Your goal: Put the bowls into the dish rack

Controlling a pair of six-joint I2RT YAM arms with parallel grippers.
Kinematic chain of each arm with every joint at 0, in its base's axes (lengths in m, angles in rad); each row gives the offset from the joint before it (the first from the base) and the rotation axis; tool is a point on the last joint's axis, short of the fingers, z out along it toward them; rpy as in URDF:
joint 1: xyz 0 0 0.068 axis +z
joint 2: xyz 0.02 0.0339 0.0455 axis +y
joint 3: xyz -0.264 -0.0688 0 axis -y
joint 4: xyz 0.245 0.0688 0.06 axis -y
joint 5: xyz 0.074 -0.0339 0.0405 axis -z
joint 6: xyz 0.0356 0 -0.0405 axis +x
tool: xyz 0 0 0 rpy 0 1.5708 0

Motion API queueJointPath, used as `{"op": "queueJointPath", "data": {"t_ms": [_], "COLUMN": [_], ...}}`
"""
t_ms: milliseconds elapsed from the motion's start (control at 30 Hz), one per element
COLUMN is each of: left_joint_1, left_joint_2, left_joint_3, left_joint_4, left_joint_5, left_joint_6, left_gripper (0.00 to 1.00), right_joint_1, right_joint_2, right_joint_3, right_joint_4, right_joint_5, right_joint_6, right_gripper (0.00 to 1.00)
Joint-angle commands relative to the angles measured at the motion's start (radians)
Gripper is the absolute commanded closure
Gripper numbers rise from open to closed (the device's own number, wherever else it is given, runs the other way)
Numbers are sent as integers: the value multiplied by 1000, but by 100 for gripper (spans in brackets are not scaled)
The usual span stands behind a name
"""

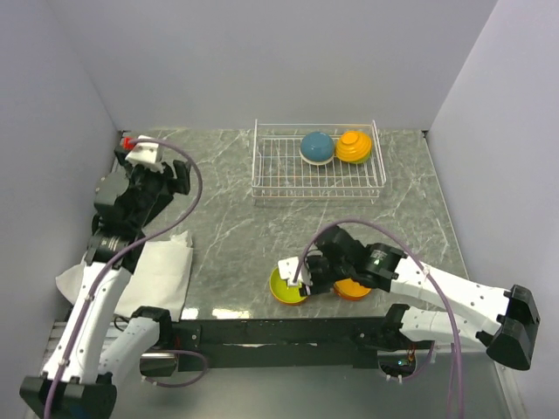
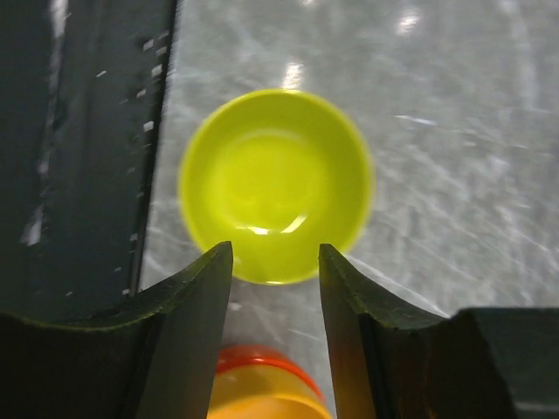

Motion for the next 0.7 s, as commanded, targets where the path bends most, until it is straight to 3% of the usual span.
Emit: {"op": "queueJointPath", "data": {"t_ms": [0,367,667], "left_joint_1": [62,160,197], "left_joint_2": [-80,-164,-169], "left_joint_3": [-43,-89,-112], "left_joint_4": [-68,-68,-53], "left_joint_5": [48,68,72], "left_joint_6": [14,-14,-29], "left_gripper": [1,1,0], "right_joint_1": [74,200,237], "right_joint_2": [1,36,51], "right_joint_3": [-53,-95,-122], "right_joint_4": [16,11,49], "right_joint_5": [77,60,94], "right_joint_6": [9,-33,-44], "right_gripper": [50,61,63]}}
